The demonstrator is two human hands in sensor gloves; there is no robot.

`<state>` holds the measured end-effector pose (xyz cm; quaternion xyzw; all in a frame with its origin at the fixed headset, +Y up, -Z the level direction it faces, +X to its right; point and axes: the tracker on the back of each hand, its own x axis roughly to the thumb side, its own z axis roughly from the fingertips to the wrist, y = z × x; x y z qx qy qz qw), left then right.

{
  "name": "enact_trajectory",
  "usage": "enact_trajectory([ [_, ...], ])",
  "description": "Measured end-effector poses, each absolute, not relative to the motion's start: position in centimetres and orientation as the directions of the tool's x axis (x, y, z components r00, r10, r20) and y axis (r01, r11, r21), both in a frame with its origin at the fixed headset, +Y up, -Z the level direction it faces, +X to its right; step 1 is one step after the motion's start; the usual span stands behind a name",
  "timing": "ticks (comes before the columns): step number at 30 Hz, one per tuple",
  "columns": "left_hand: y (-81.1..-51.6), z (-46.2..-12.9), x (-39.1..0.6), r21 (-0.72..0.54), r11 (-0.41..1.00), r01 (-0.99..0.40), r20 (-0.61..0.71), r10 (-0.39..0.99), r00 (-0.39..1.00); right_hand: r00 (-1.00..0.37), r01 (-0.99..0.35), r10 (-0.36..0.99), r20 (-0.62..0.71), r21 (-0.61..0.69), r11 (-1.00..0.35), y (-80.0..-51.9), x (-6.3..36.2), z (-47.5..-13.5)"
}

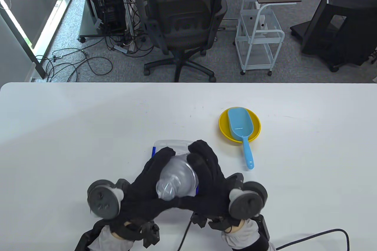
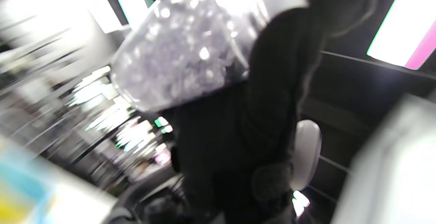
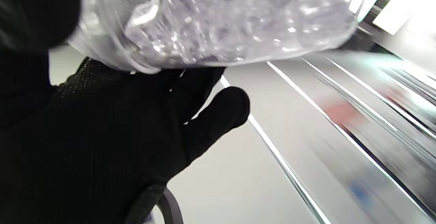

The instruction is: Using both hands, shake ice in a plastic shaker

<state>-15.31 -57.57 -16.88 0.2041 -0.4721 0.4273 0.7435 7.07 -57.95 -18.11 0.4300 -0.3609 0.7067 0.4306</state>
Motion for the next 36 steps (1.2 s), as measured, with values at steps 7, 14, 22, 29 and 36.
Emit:
enact_trajectory([
  [7, -66.7, -23.0, -15.4, -0.532, 0.087, -0.842, 0.252, 0.966, -0.06, -0.338, -0.885, 0.765, 0.549, 0.092, -0.457, -65.1, 7.3, -24.2],
  [14, -59.1, -18.2, -15.5, 0.042, 0.595, -0.802, 0.89, 0.343, 0.301, -0.363, -0.892, 0.169, 0.916, -0.289, -0.348, -59.5, 6.8, -18.7],
  [22, -62.3, -20.7, -16.0, -0.315, 0.345, -0.884, 0.642, 0.764, 0.069, -0.188, -0.927, 0.613, 0.767, 0.068, -0.369, -61.5, 7.1, -21.4],
  [29, -64.9, -22.8, -16.7, -0.373, 0.348, -0.86, 0.478, 0.866, 0.144, -0.448, -0.826, 0.597, 0.666, -0.053, -0.561, -63.9, 7.4, -23.6],
  [36, -58.2, -17.1, -15.5, -0.058, 0.599, -0.798, 0.9, 0.378, 0.218, -0.264, -0.925, 0.224, 0.938, -0.181, -0.333, -58.9, 7.1, -18.1],
])
